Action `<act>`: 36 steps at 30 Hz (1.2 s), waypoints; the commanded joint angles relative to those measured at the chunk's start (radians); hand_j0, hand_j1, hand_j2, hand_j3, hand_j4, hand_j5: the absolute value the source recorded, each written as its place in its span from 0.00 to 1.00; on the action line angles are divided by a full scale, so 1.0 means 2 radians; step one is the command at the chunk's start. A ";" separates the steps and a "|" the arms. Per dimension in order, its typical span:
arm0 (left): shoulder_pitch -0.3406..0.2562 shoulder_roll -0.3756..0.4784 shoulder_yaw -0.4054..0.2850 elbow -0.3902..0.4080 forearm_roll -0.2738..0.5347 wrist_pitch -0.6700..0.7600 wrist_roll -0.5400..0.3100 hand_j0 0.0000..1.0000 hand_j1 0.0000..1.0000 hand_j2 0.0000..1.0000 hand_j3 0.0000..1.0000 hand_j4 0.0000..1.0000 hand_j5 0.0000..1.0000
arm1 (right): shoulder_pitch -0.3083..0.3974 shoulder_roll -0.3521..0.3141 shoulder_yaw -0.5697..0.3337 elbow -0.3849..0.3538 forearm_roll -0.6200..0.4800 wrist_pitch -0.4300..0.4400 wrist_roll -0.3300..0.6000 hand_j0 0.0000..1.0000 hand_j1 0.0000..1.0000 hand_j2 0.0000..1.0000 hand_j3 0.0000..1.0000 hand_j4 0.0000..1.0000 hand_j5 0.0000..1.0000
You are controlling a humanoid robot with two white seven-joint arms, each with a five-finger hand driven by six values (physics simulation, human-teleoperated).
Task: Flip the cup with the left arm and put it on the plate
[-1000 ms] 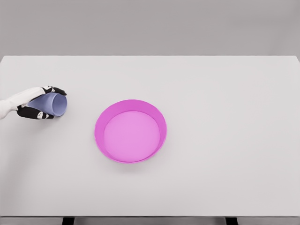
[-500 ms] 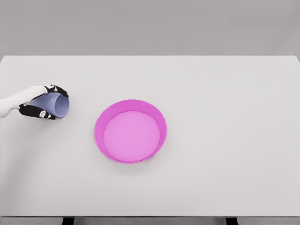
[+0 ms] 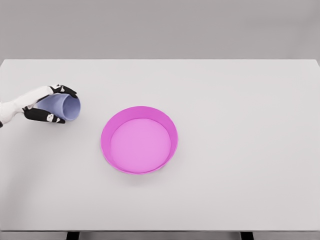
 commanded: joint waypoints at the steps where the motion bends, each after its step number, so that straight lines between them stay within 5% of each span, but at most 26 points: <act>1: 0.001 0.000 -0.008 -0.010 0.021 0.001 0.000 0.64 0.64 0.64 0.64 0.64 0.64 | 0.001 0.000 0.000 0.000 0.000 0.000 0.001 1.00 1.00 1.00 1.00 1.00 1.00; 10: 0.004 0.003 -0.013 -0.017 0.067 0.001 0.000 0.65 0.65 0.65 0.65 0.65 0.65 | 0.001 0.000 0.000 0.000 0.000 0.000 0.000 1.00 1.00 1.00 1.00 1.00 1.00; 22: 0.005 0.007 -0.066 -0.065 0.137 0.001 0.001 0.65 0.65 0.65 0.65 0.65 0.65 | 0.000 0.000 0.000 0.000 0.000 0.000 0.000 1.00 1.00 1.00 1.00 1.00 1.00; 36: 0.021 0.008 -0.070 -0.139 0.163 0.001 0.002 0.65 0.65 0.65 0.65 0.65 0.65 | 0.001 0.000 0.000 0.000 0.000 0.000 0.000 1.00 1.00 1.00 1.00 1.00 1.00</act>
